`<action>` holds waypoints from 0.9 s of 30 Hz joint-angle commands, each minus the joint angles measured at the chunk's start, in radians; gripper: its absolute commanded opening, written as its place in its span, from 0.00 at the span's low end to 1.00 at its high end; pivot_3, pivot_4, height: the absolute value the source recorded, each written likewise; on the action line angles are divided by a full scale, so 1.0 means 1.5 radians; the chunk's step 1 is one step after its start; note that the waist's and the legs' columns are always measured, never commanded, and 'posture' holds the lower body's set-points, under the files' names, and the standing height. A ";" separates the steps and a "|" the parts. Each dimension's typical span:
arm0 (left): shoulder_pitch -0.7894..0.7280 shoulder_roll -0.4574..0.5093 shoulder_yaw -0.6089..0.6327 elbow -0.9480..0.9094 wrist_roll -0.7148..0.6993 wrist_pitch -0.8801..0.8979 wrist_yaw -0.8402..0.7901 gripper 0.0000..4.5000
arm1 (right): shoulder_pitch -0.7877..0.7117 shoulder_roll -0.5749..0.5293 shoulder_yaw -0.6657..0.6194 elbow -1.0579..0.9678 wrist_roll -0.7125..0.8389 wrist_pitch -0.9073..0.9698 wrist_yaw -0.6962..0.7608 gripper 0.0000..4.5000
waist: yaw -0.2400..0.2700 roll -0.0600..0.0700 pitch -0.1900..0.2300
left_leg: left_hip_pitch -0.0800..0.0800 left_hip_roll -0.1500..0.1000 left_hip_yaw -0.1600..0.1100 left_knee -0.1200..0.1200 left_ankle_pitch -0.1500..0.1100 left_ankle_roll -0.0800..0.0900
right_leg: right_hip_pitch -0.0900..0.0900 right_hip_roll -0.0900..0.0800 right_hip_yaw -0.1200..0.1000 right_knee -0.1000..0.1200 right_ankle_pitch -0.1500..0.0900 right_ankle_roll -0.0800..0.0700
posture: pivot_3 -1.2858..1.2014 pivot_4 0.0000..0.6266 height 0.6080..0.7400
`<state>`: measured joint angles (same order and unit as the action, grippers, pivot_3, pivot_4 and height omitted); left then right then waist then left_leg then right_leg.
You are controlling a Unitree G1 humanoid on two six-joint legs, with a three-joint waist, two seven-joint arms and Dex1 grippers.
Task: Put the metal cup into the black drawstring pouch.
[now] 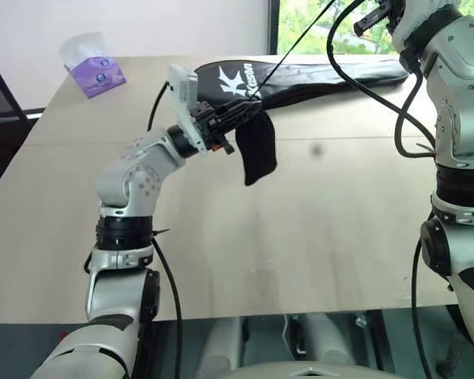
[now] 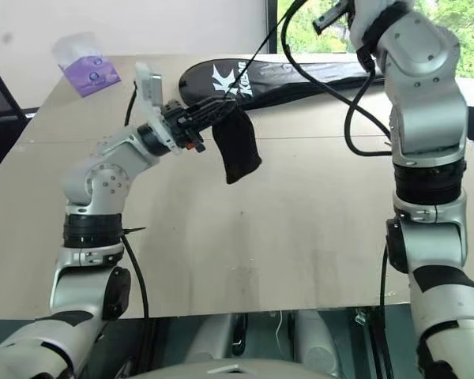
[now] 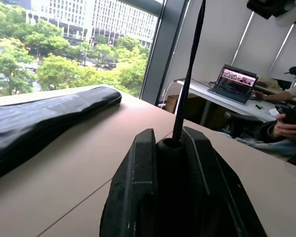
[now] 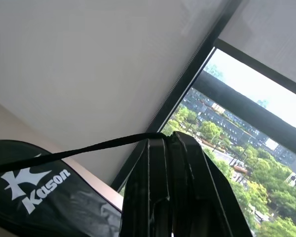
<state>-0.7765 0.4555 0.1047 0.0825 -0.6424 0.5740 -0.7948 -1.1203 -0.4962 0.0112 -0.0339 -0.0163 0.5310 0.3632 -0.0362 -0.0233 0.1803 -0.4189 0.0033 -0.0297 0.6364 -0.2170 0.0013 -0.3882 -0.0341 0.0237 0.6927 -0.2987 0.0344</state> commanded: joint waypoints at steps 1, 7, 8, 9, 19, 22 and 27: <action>0.016 0.053 0.016 0.053 0.051 -0.026 -0.010 0.04 | -0.002 -0.049 -0.099 -0.007 -0.021 -0.024 -0.067 0.00 | -0.001 0.000 0.000 | 0.000 0.000 0.000 0.000 0.000 0.000 | 0.000 0.000 0.000 0.000 0.000 0.000 | 0.52 0.24 1.00; 0.002 0.131 -0.036 0.074 0.148 -0.115 -0.045 0.04 | 0.160 -0.055 -0.144 -0.067 0.026 0.033 -0.041 0.00 | 0.000 0.000 0.000 | 0.000 0.000 0.000 0.000 -0.001 0.003 | 0.000 0.000 0.000 0.000 0.000 0.000 | 0.52 0.24 1.00; 0.007 0.135 -0.058 0.070 0.168 -0.131 -0.050 0.04 | 0.212 -0.056 -0.141 -0.086 0.033 0.029 -0.029 0.00 | 0.002 0.000 0.000 | 0.000 0.000 -0.001 0.000 -0.002 0.003 | 0.000 0.000 0.000 -0.001 0.000 0.000 | 0.52 0.24 1.00; 0.012 0.129 -0.074 0.064 0.178 -0.136 -0.046 0.04 | 0.260 -0.052 -0.141 -0.103 0.042 0.030 -0.023 0.00 | 0.004 0.000 0.000 | 0.000 0.000 -0.001 -0.001 -0.002 0.003 | 0.000 0.000 0.000 -0.001 0.000 0.000 | 0.52 0.24 1.00; 0.115 -0.015 -0.163 -0.029 0.196 -0.095 0.022 0.34 | 0.584 -0.059 -0.132 -0.165 0.110 -0.014 0.052 0.00 | 0.010 0.002 0.000 | -0.009 0.000 -0.001 0.007 -0.002 0.003 | -0.005 0.001 -0.001 0.002 0.000 0.000 | 0.52 0.24 1.00; 0.143 -0.014 -0.116 -0.061 0.169 -0.073 0.039 0.56 | 0.644 -0.056 -0.121 -0.198 0.135 -0.024 0.087 0.19 | 0.006 0.003 -0.001 | -0.001 0.001 -0.001 0.007 -0.003 0.005 | 0.001 0.003 -0.001 0.002 0.000 0.000 | 0.52 0.24 1.00; 0.223 0.017 -0.006 -0.152 0.096 -0.013 0.059 0.87 | 0.734 -0.060 -0.137 -0.257 0.169 -0.019 0.121 0.72 | 0.000 0.003 -0.001 | 0.003 0.001 -0.001 0.007 -0.003 0.005 | 0.006 0.003 0.000 0.002 0.000 0.000 | 0.52 0.24 1.00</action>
<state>-0.4776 0.4598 0.0258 -0.0730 -0.4527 0.5303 -0.7193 -0.0462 -0.5777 -0.1623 -0.3525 0.2113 0.5184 0.5248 -0.0366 -0.0183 0.1787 -0.4148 0.0055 -0.0308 0.6463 -0.2219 0.0093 -0.3799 -0.0309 0.0237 0.6954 -0.2989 0.0349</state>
